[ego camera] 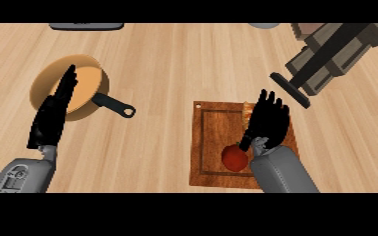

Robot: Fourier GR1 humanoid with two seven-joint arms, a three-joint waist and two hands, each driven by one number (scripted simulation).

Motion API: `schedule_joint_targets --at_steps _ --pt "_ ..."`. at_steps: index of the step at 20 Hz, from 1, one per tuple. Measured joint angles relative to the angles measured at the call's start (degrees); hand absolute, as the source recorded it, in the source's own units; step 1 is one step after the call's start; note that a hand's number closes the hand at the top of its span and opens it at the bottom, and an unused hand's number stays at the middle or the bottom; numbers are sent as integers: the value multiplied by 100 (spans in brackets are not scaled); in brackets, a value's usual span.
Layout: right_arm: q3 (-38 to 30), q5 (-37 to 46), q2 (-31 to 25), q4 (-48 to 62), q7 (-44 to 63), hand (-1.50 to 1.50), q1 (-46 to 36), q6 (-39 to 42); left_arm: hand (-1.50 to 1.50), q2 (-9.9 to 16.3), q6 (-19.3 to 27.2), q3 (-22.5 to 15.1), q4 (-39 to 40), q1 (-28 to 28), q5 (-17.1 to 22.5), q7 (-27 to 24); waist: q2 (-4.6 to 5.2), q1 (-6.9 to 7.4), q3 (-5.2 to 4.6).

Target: Pick the croissant from the cutting board and place it in the tiered basket

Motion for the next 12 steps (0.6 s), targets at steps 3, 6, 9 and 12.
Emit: schedule_joint_targets --at_steps 3,6,9,12 --pt "-77 -36 16 143 -37 -150 -75 -4 0 -9 -54 26 -254 153 -57 105 -6 14 -4" --pt "-86 -148 8 382 -55 -150 -150 -81 0 -61 -110 88 -277 123 -85 153 -14 14 -13" --pt "-79 -235 13 473 -74 150 -99 -142 0 -121 -145 156 -124 75 -139 47 -11 6 -13" --pt "-79 -515 38 661 -128 150 -137 -45 0 -140 -157 155 -227 54 -196 168 -8 24 -7"
